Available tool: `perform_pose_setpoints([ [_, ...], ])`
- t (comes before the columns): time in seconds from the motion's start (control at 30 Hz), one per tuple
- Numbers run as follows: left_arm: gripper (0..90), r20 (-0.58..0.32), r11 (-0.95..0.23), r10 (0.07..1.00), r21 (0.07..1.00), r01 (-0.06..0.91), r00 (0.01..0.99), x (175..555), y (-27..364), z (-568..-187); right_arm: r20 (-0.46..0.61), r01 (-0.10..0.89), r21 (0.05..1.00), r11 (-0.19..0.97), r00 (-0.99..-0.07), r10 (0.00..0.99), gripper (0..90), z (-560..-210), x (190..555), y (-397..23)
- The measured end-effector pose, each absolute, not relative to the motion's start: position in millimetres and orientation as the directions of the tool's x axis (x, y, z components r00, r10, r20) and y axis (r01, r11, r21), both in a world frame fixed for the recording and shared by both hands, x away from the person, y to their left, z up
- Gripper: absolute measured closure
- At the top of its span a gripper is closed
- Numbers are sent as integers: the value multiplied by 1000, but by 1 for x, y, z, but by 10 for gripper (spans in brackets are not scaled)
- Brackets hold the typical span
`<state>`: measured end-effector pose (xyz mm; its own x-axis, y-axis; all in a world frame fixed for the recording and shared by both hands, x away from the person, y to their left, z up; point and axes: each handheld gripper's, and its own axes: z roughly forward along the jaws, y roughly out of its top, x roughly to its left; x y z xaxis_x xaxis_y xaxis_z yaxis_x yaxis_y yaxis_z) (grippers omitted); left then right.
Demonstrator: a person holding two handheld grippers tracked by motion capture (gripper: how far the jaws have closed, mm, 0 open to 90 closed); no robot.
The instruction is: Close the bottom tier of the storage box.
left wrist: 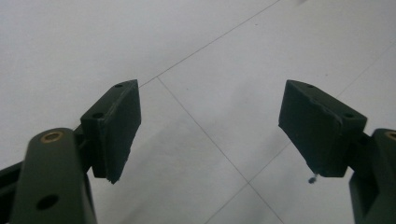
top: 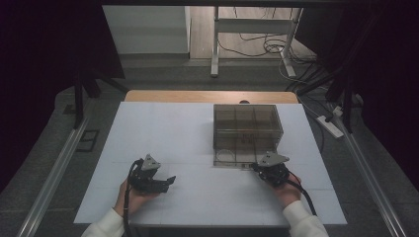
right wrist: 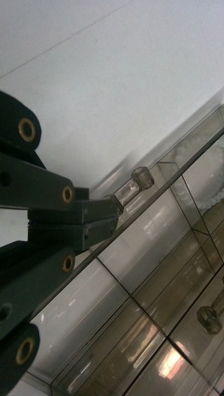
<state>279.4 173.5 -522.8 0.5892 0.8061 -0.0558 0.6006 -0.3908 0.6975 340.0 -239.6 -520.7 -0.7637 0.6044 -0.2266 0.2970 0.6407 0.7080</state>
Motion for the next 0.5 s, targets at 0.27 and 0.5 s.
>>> perform_pose_setpoints([
  [0.27,220,-57,-390,806,698,601,589,279,173,-523,-228,300,711,635,-757,613,889,-521,344,-240],
  [0.5,220,-57,-390,806,697,601,589,279,173,-523,-231,303,712,634,-752,618,889,-522,347,-240],
])
